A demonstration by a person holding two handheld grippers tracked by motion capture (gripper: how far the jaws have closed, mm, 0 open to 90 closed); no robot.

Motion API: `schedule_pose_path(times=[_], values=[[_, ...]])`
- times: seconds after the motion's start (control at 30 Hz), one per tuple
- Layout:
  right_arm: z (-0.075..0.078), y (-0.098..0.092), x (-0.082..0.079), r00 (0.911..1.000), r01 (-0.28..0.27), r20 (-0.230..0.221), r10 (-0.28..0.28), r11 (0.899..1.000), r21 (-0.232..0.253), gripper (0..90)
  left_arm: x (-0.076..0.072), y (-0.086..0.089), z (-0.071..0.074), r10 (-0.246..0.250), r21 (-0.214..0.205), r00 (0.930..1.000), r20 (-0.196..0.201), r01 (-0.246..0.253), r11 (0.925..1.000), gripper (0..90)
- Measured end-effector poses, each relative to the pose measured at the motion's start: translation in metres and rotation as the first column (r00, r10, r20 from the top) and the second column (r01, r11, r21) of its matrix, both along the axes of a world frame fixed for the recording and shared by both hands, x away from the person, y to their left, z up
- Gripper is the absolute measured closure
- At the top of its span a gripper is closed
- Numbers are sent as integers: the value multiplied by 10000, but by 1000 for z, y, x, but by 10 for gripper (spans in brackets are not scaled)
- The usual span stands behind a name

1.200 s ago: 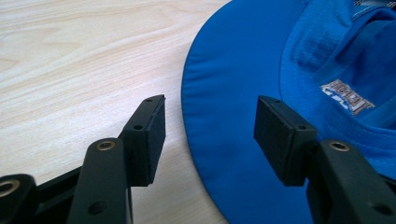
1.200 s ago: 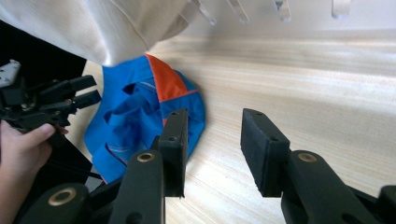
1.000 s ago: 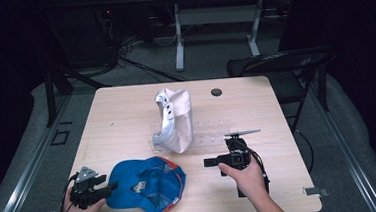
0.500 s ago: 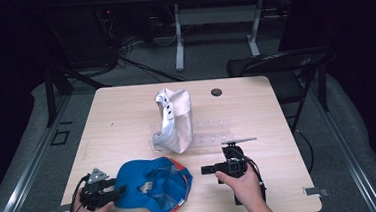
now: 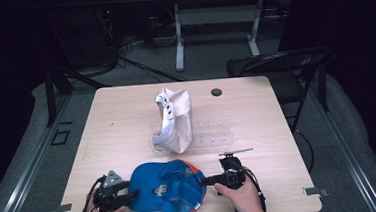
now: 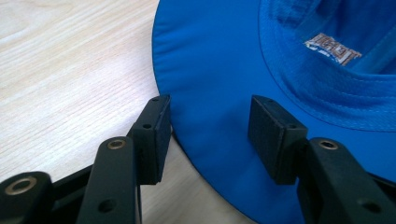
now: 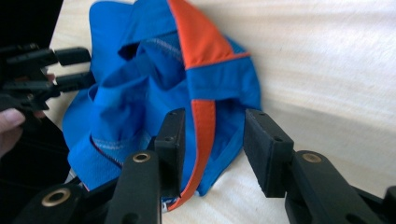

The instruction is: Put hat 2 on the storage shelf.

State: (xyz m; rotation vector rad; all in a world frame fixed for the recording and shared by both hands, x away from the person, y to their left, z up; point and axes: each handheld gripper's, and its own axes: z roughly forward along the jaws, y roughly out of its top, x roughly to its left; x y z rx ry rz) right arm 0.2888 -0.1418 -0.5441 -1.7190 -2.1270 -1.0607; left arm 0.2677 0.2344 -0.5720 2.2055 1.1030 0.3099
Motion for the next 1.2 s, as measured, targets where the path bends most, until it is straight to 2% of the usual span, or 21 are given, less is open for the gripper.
schedule_pose_path(times=[0.2, 0.27, 0.3, 0.33, 0.4, 0.43, 0.53, 0.6, 0.8, 0.83, 0.87, 0.9, 1.13, 1.2], values=[[-6, 3, -7, 9997, -134, -191, 134, 9999, 16, 595, -2, -2, 2, -41, -46, 10000, 84, 41, 10000, 506], [-13, 4, -8, 9993, -254, -289, 255, 9997, 7, 621, -3, -3, 2, -36, -134, 9997, 226, 39, 9999, 509], [-13, 5, -8, 9986, -213, -490, 213, 9998, 8, 647, -3, -3, 3, -110, -83, 9997, 205, 112, 9999, 510], [-13, 5, -8, 9986, -213, -490, 213, 9998, 8, 647, -3, -3, 3, -110, -83, 9997, 205, 112, 9999, 511], [-17, 7, -7, 9977, -208, -640, 206, 9998, -12, 728, -4, -4, 4, -177, -110, 9993, 322, 181, 9998, 512], [-17, 9, -8, 9978, 89, -664, -87, 10000, 29, 757, -3, -4, 4, -198, -107, 9993, 312, 202, 9997, 512], [-14, 7, -7, 9976, -229, -665, 213, 9995, -237, 820, -3, -5, 2, -166, -87, 9993, 322, 169, 9998, 512], [-12, 6, -7, 9984, -142, -551, 120, 9991, -402, 838, -2, -5, 1, -241, -45, 9994, 258, 242, 9997, 512], [-6, -3, -4, 9984, 233, -500, -252, 9990, -380, 862, -1, -6, 1, -296, 5, 9989, 365, 296, 9996, 512], [-1, -7, -3, 9987, 134, -474, -183, 9948, -1006, 867, -2, -6, 1, -300, 41, 9989, 364, 299, 9995, 512], [-2, -8, -2, 9985, 339, -415, -357, 9985, -423, 871, -2, -7, 1, -304, 22, 9986, 425, 303, 9995, 512], [0, -10, -2, 9981, 460, -385, -475, 9982, -392, 875, -2, -7, 1, -304, 22, 9986, 425, 303, 9995, 512], [13, -33, 7, 9960, 735, -451, -766, 9951, -666, 885, -2, -4, 4, -250, -97, 9983, 524, 255, 9996, 512], [14, -39, 10, 9954, 745, -543, -795, 9933, -889, 887, -1, -3, 5, -209, -137, 9983, 542, 217, 9997, 512]])
